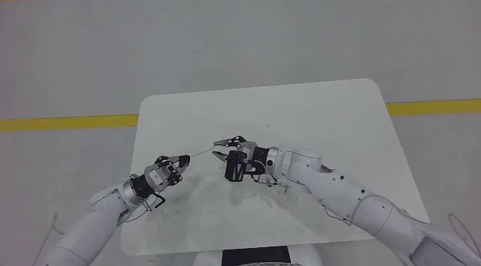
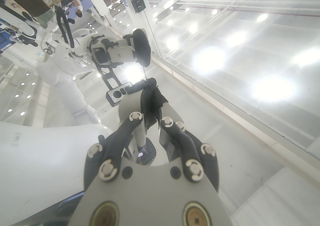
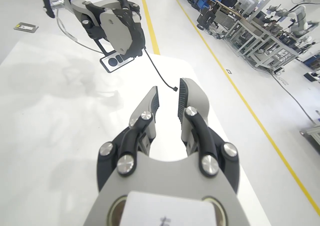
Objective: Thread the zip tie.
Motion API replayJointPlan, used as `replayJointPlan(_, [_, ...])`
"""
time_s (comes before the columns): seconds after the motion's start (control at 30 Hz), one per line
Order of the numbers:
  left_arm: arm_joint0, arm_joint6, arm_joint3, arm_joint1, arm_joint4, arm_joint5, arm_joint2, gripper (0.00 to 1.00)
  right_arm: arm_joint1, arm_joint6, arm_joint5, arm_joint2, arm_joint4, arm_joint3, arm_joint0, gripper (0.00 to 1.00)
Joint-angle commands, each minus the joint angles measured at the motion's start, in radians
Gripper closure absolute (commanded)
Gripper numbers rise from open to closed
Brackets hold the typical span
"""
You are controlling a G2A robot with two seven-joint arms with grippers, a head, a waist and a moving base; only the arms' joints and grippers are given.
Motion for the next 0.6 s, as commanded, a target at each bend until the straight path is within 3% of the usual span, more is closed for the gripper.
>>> replayJointPlan(0.0, [0.000,0.000,0.000,0.000,0.000,0.000,0.000,1.00,0.003,-0.001,0.000,-0.001,0.000,-0.002,0.000,0.82])
replayJointPlan(0.57, [0.000,0.000,0.000,0.000,0.000,0.000,0.000,1.00,0.017,-0.007,0.001,-0.008,0.000,-0.021,0.002,0.87])
